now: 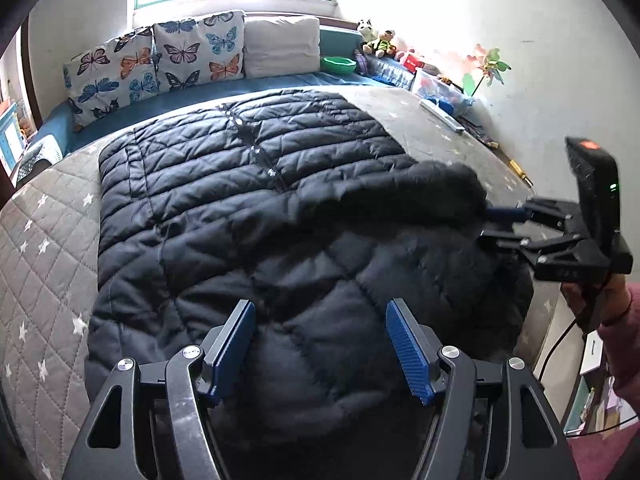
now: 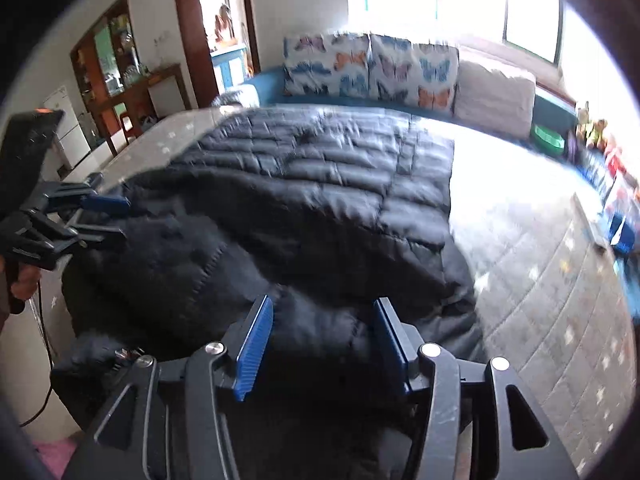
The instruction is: Fold large clothes
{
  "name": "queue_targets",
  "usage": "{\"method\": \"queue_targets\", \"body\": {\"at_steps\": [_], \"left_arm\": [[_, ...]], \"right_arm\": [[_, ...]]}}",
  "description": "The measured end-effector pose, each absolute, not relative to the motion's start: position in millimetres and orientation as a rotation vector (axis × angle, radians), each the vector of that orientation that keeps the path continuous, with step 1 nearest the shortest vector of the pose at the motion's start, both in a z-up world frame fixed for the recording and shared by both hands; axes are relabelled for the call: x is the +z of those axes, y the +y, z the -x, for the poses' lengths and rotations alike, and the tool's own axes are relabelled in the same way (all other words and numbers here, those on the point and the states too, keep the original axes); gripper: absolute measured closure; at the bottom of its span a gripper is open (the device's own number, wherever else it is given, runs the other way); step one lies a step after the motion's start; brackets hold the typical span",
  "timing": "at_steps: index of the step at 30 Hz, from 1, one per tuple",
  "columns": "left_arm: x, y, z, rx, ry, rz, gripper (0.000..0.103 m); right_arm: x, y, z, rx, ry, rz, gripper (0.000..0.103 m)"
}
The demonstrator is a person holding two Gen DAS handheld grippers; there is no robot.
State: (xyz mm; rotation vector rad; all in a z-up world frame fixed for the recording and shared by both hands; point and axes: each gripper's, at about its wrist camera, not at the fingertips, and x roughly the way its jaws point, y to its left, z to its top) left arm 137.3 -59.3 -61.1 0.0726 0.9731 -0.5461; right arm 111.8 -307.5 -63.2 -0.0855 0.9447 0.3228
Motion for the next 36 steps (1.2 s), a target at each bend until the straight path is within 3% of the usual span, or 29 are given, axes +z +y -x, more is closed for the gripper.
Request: {"method": "queue_targets", "body": {"at_steps": [8,18,36], "left_arm": [[-54.7,-67.7,-174.5,-0.554,0.965,-0.043,0.031],[-93.9,-74.0,-193.2,-0.549,1.022,-0.045,0.031],[-121.1,-83.4,-190.3,-0.520,1.004,-0.113,0.027]], "right_arm": [[-26.9,-301.7,-124.3,0.373,0.828,0.043,0.046],[-85.5,-302.9,-151.6,0.410,0.920,0.041,0.045],[-92.3,-295.2,-132.2,0.435,0.894,0.190,0.045]]}}
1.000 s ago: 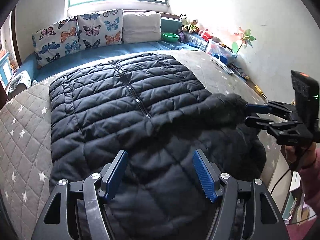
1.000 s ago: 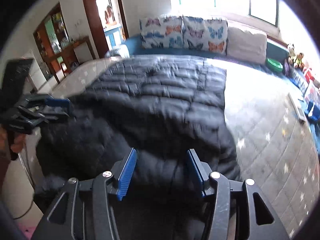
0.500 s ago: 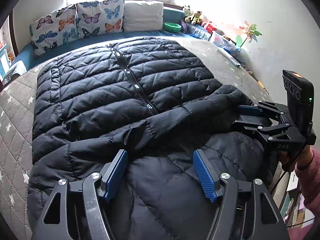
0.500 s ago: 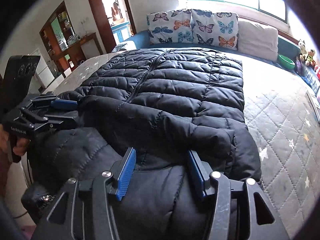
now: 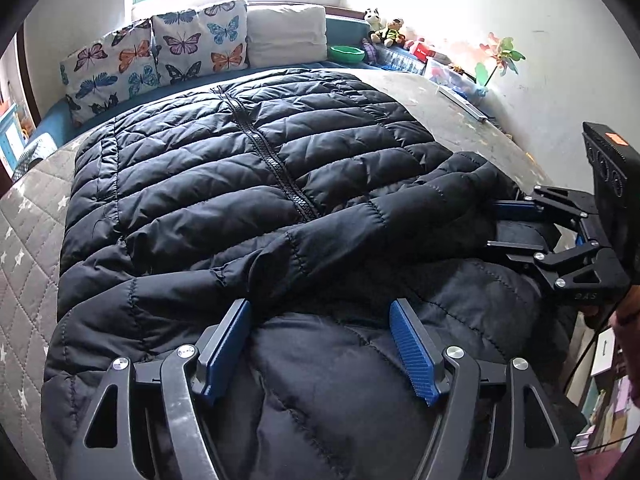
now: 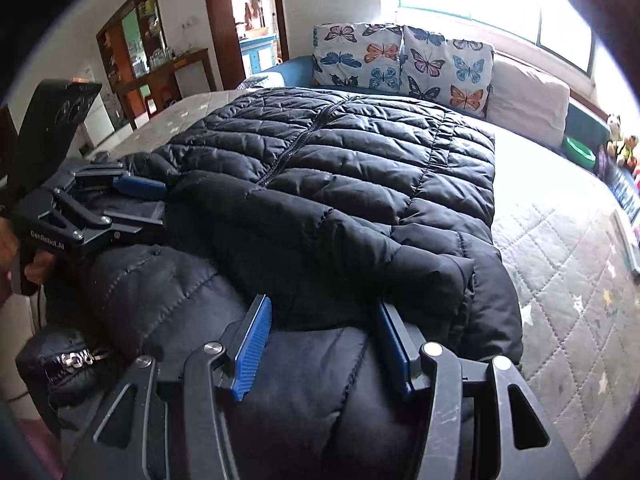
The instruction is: Fold large clothes
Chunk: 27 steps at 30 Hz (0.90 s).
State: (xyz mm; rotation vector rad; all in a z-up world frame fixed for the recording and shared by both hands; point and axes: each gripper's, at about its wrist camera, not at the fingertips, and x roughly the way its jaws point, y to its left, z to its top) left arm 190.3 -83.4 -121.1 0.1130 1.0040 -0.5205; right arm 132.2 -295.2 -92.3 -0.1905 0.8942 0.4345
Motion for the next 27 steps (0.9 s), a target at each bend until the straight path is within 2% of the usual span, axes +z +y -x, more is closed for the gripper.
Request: {"method": "queue_targets", "body": {"at_steps": [11,17,20,27], "left_arm": [[-92.1,-76.5,-160.7,-0.545,0.938,-0.163,0.026],[-80.2,-63.1,-117.5,-0.581,0.931,-0.202,0.026],[-83.1,-59.6,-97.5,-0.573,0.943,-0.227,0.026],[-60.7,-43.7,-32.3,-0.659,0.950,-0.200,0.026]], "right_arm": [[-72.5,-301.3,-106.4,0.378,0.941,0.226,0.039],[-90.7,-305.4,-104.8,0.351,0.983,0.208,0.033],[-97.8,-294.8,-102.2,0.339,0.950,0.294,0.031],[-71.0,-301.7,-91.9,0.338,0.936,0.255,0.031]]}}
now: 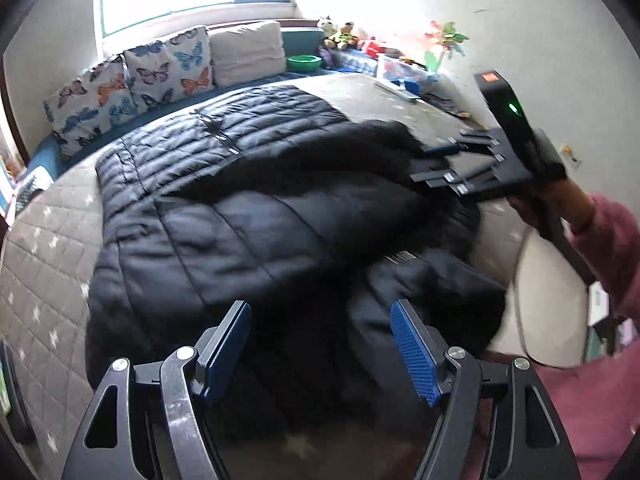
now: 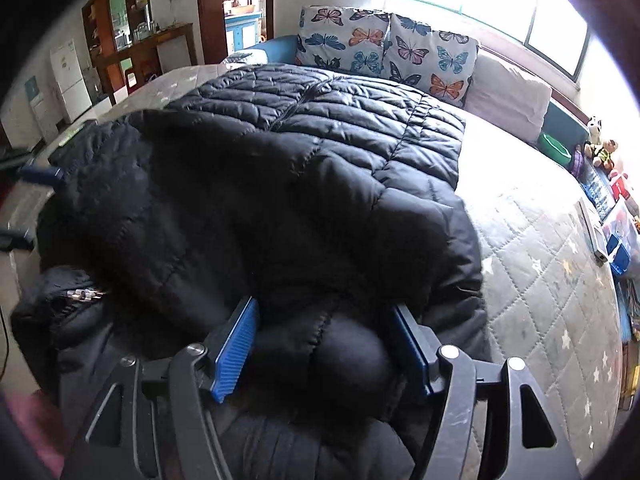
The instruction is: Fold large clothes
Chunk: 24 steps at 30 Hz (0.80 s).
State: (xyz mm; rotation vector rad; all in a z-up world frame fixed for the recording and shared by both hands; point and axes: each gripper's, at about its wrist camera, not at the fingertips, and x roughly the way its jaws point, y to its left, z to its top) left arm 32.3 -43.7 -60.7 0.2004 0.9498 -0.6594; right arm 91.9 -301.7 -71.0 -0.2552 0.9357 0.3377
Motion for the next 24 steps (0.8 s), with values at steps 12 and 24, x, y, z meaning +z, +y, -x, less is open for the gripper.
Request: {"method": "queue_targets", "body": {"at_steps": [12,24], "left_arm": [[-89.6,-65.4,49.5,-0.724,1.058,-0.222,0.024],[-113.9,-66.0,50.2,-0.628,1.101,-0.237,0.087]], "right_arm": [[-45.1,-288.3,-5.2,0.437,0.861,0.408,0.029],[-83.3,-272.0,32.0,0.524,0.928,0.534,0.029]]}}
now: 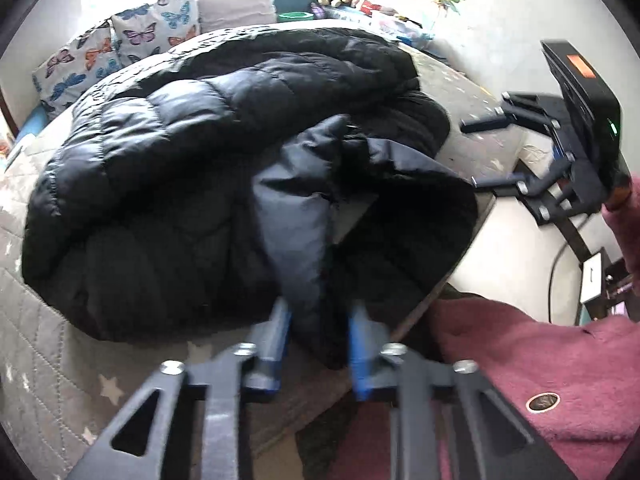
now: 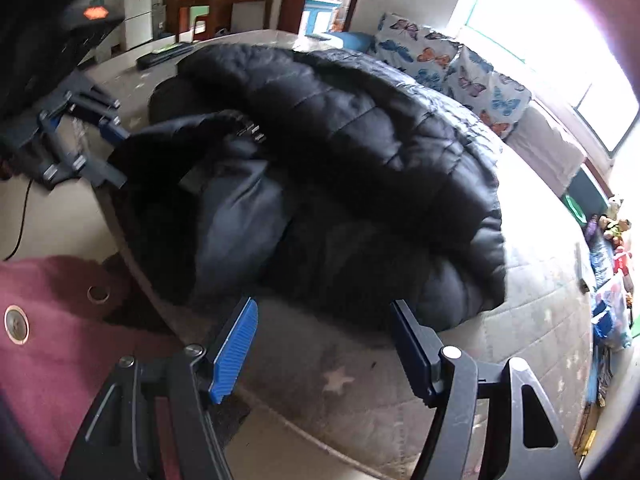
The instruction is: Fold large clothes
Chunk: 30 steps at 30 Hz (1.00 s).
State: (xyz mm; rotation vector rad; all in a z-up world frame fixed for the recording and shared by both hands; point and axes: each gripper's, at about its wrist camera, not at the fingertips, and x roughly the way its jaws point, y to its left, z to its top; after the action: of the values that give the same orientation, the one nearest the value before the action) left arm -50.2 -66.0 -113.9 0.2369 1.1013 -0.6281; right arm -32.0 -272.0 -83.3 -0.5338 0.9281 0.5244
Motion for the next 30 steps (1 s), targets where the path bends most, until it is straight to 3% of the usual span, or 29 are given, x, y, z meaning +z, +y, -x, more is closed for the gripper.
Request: {"method": "queue_targets", "body": {"at_steps": [4,15,16,17,20,21,23,25,30], "left_arm": [[-100.5,-54.8,40.3,-0.628,1.093,-0.178,0.092],[-56.3,-43.3,8.9,-0.649,1.036,-0.120,0.093],[-54.2,-43.4,7.6,-0.648,1.038,-0.124,0.093],[-53.8,-43.8,7.3,-0.650,1.040,-0.126,0.093],[-54.6,-41.5,10.9,-0.648,1.062,-0.136,0.090],[-55.3,-40.3,13.0,-0.652,1.060,-0.140,0.087],[-54.7,-36.7,18.7,-0.645,1.045,-0.161,0.068],[-46.4,-29.9,28.5,-0.628,0.978,-0.187,0.044],[-30.1,-14.1,53.3,-0.618,0.855,-0.216,0.018]], "right_arm": [[-92.9,-258.2,38.2,0.586,0.915,0.538,0.029],[-83.9,-220.7,39.1,0.700,0.757,0.558,0.029],[-83.0,-219.0,36.4,0.696,0.756,0.552,0.034],[-82.0,-219.7,34.0,0.696,0.760,0.535,0.049],[-74.2,-224.6,23.0,0.677,0.790,0.467,0.072],[-69.9,-227.0,18.6,0.665,0.793,0.446,0.075],[-58.8,-233.6,14.0,0.660,0.798,0.375,0.076],[-46.8,-238.5,7.0,0.659,0.798,0.316,0.077],[-27.7,-237.3,0.8,0.642,0.757,0.281,0.078]]}}
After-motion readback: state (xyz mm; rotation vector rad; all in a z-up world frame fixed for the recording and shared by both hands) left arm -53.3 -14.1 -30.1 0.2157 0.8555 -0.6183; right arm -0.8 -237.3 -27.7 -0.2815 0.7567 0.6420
